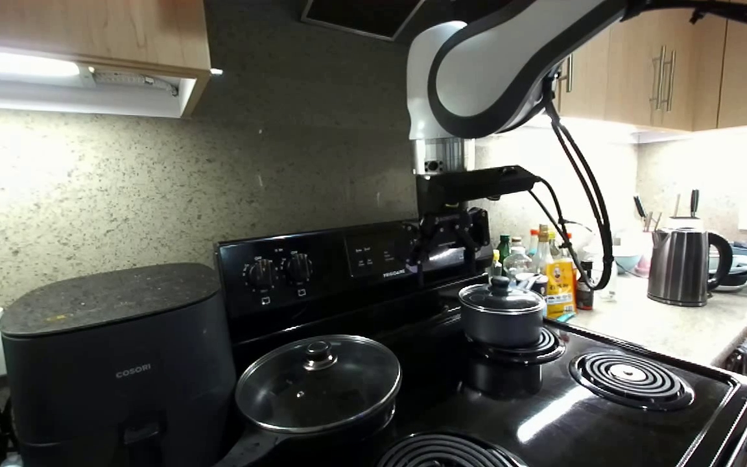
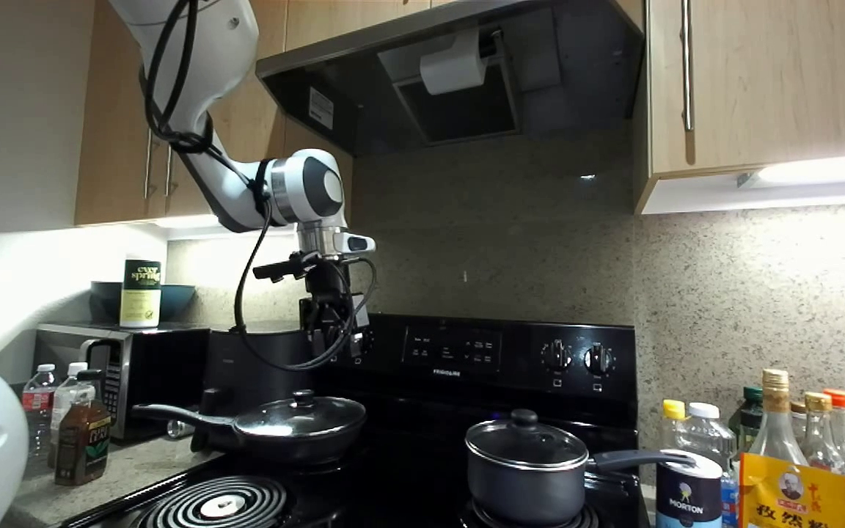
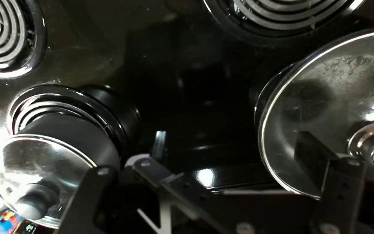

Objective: Slide the pot on the stove to the front plate

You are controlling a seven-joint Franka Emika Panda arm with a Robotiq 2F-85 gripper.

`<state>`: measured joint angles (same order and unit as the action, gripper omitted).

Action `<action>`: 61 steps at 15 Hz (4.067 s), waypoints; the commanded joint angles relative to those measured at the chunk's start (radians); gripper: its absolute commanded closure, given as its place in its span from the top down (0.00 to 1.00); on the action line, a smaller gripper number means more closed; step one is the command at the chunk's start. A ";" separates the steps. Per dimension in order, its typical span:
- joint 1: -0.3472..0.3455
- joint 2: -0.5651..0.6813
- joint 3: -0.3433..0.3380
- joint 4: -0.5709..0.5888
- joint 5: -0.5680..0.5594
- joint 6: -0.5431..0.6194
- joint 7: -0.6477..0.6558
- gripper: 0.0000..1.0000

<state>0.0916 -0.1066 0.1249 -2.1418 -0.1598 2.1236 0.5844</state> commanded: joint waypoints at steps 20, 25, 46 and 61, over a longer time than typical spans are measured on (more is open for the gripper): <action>-0.188 -0.027 -0.155 -0.037 -0.078 0.000 0.244 1.00; -0.186 -0.032 -0.154 -0.044 -0.078 0.001 0.260 1.00; -0.202 0.185 -0.261 0.169 -0.047 0.008 0.256 1.00; -0.267 0.450 -0.385 0.504 -0.039 -0.015 0.211 1.00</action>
<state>-0.1838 0.3419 -0.2497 -1.6418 -0.2043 2.1110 0.8003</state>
